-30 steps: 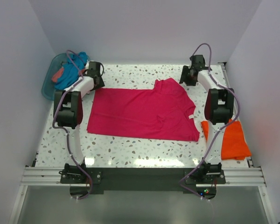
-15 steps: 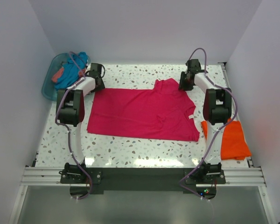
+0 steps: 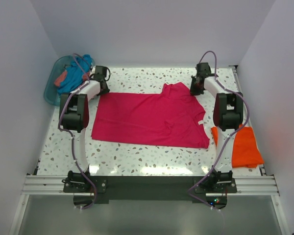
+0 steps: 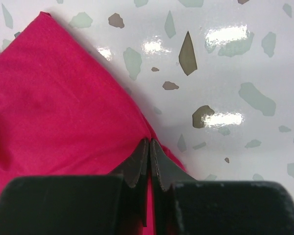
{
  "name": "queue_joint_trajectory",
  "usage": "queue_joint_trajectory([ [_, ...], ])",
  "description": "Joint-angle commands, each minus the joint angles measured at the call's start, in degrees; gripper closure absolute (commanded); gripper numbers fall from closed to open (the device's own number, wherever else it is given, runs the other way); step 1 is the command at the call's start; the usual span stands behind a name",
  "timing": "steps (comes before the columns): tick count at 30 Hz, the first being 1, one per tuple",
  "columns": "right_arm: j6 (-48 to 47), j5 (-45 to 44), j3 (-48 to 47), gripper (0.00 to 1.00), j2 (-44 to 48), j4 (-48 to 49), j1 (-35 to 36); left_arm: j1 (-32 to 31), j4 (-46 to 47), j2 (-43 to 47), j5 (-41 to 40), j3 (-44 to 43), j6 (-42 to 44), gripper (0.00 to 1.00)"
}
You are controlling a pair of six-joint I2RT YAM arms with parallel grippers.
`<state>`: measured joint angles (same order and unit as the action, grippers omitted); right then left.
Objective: Fold and stack the t-shirts
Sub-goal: Fold the tshirt
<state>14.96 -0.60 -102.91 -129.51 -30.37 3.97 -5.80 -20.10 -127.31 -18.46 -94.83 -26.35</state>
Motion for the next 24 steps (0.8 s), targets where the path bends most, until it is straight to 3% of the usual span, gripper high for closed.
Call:
queue_joint_trajectory([
  [1, -0.2, -1.86, -0.89, 0.98, 1.9, -0.04, -0.71, -0.09, 3.65, 2.67, -0.44, -0.19, 1.12, 0.66],
  [10, -0.19, -1.68, -0.8, 1.0, 2.25, 0.4, -0.98, -0.09, 5.95, 5.49, 1.41, 1.14, 1.04, 0.61],
  [24, -0.02, -0.1, -0.62, 1.0, 1.98, 0.58, -1.86, -0.09, 3.58, 1.27, 0.62, -0.8, 0.68, 0.61],
])
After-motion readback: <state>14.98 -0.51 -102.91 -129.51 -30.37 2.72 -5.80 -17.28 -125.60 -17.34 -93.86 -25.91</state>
